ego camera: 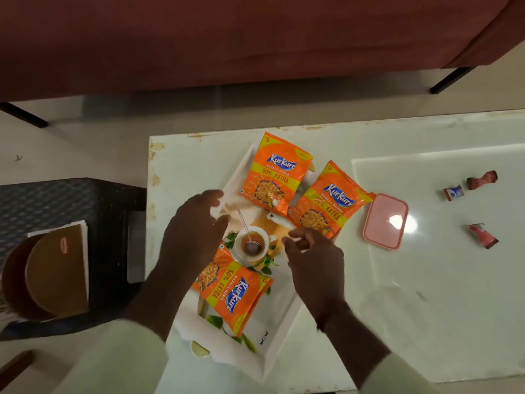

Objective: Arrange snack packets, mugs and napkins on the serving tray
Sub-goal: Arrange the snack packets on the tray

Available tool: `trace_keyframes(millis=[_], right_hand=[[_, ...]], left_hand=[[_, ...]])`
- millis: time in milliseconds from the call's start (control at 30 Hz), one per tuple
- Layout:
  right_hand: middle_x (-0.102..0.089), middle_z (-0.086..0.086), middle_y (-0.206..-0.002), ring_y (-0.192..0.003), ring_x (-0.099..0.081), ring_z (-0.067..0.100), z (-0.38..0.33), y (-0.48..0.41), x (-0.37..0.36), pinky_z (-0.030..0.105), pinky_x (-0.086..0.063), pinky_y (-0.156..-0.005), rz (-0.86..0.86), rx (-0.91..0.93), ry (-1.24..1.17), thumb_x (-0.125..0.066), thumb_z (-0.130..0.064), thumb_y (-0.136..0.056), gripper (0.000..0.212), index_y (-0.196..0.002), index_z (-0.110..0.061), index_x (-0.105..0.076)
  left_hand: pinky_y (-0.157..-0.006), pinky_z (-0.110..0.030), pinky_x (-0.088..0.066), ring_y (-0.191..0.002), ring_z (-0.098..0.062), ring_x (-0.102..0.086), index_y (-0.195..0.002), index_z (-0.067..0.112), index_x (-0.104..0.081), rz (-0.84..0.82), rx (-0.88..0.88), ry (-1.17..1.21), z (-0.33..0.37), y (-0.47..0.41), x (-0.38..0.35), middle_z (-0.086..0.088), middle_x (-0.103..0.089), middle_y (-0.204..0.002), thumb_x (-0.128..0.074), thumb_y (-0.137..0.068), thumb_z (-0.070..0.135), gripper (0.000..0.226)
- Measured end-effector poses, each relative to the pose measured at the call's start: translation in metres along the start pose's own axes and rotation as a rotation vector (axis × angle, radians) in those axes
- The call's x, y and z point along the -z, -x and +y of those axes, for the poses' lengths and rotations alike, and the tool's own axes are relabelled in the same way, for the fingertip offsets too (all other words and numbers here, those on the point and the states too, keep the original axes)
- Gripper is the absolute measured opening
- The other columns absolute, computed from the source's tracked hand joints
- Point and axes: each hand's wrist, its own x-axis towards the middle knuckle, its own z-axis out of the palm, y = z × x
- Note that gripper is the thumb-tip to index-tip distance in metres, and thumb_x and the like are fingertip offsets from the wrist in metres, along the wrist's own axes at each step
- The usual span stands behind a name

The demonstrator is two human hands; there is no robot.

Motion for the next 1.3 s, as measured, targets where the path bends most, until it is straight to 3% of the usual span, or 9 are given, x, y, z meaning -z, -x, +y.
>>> trace_keyframes(millis=[133,267,367,467,600,800,1100,1200,1300], right_hand=[[-0.074,-0.007,-0.072,-0.067,-0.07,0.011,0.025,0.061,-0.019,0.027,-0.056,-0.058,-0.25,-0.451,-0.174,-0.075,-0.043,-0.076,0.024,-0.091,-0.026,-0.066],[-0.074,0.004,-0.1,-0.088,-0.069,0.021,0.034,0.095,-0.054,0.036,-0.058,-0.071,-0.429,-0.755,-0.401,-0.08,-0.046,-0.073,0.04,-0.099,-0.019,-0.067],[-0.077,-0.002,-0.085,-0.083,-0.072,0.019,0.025,0.089,-0.065,0.036,-0.059,-0.076,-0.291,-0.602,-0.462,-0.075,-0.036,-0.081,0.016,-0.086,-0.021,-0.072],[-0.072,-0.005,-0.069,-0.062,-0.062,0.002,0.01,0.055,-0.043,0.012,-0.046,-0.055,-0.147,-0.266,-0.293,-0.068,-0.03,-0.087,0.013,-0.081,-0.018,-0.07],[-0.074,0.003,-0.086,-0.082,-0.067,0.021,-0.017,-0.008,0.001,0.035,-0.051,-0.076,-0.219,0.011,-0.102,-0.06,-0.029,-0.095,0.023,-0.088,-0.01,-0.071],[-0.074,0.008,-0.096,-0.086,-0.063,0.025,-0.04,-0.073,0.032,0.027,-0.037,-0.07,-0.089,0.218,0.313,-0.053,-0.025,-0.096,0.025,-0.1,-0.016,-0.076],[-0.068,0.005,-0.125,-0.114,-0.06,0.023,-0.03,-0.086,0.023,0.024,-0.042,-0.089,0.13,0.212,0.241,-0.056,-0.021,-0.092,0.032,-0.121,-0.015,-0.069],[-0.06,0.007,-0.127,-0.113,-0.057,0.023,-0.017,-0.059,0.024,0.024,-0.042,-0.086,0.273,0.351,0.223,-0.061,-0.024,-0.091,0.038,-0.128,-0.016,-0.061],[-0.06,0.01,-0.128,-0.117,-0.054,0.029,0.006,-0.017,0.011,0.04,-0.048,-0.093,0.268,0.684,0.45,-0.064,-0.024,-0.09,0.038,-0.126,-0.014,-0.06]], left_hand=[[-0.085,-0.032,-0.053,-0.097,-0.01,-0.063,-0.128,0.025,-0.054,-0.103,0.113,-0.004,-0.025,0.06,-0.012,0.004,-0.067,-0.116,-0.05,-0.096,0.042,0.036],[-0.092,-0.036,-0.055,-0.104,-0.014,-0.061,-0.127,0.021,-0.056,-0.102,0.193,0.029,-0.034,0.092,-0.032,0.002,-0.065,-0.115,-0.037,-0.099,0.042,0.039],[-0.075,-0.026,-0.05,-0.095,-0.02,-0.064,-0.105,0.018,-0.065,-0.078,0.34,0.139,-0.041,0.094,-0.041,-0.002,-0.068,-0.097,-0.039,-0.102,0.032,0.03],[-0.06,-0.024,-0.039,-0.07,-0.02,-0.056,-0.078,0.016,-0.065,-0.196,0.798,0.804,-0.032,0.088,-0.036,-0.003,-0.063,-0.073,-0.055,-0.097,0.029,0.024],[-0.051,-0.023,-0.035,-0.059,-0.011,-0.045,-0.08,0.019,-0.068,-0.303,0.871,1.304,-0.009,0.083,-0.042,0.006,-0.061,-0.067,-0.068,-0.086,0.022,0.007],[-0.045,-0.02,-0.04,-0.049,-0.01,-0.053,-0.074,0.015,-0.068,-0.105,0.871,1.106,0.039,0.055,-0.078,0.002,-0.063,-0.059,-0.068,-0.087,0.02,0.014],[-0.039,-0.02,-0.043,-0.049,-0.011,-0.065,-0.082,0.009,-0.07,-0.001,0.689,1.142,0.044,0.034,-0.104,-0.006,-0.071,-0.07,-0.061,-0.092,0.019,0.017],[-0.059,-0.03,-0.056,-0.063,-0.009,-0.069,-0.091,0.013,-0.075,0.028,0.505,0.815,0.026,0.048,-0.093,-0.009,-0.076,-0.081,-0.058,-0.09,0.023,0.02],[-0.091,-0.033,-0.053,-0.108,-0.016,-0.063,-0.125,0.019,-0.062,0.159,0.188,0.308,0.011,0.076,-0.085,-0.004,-0.067,-0.124,-0.061,-0.091,0.024,0.035]])
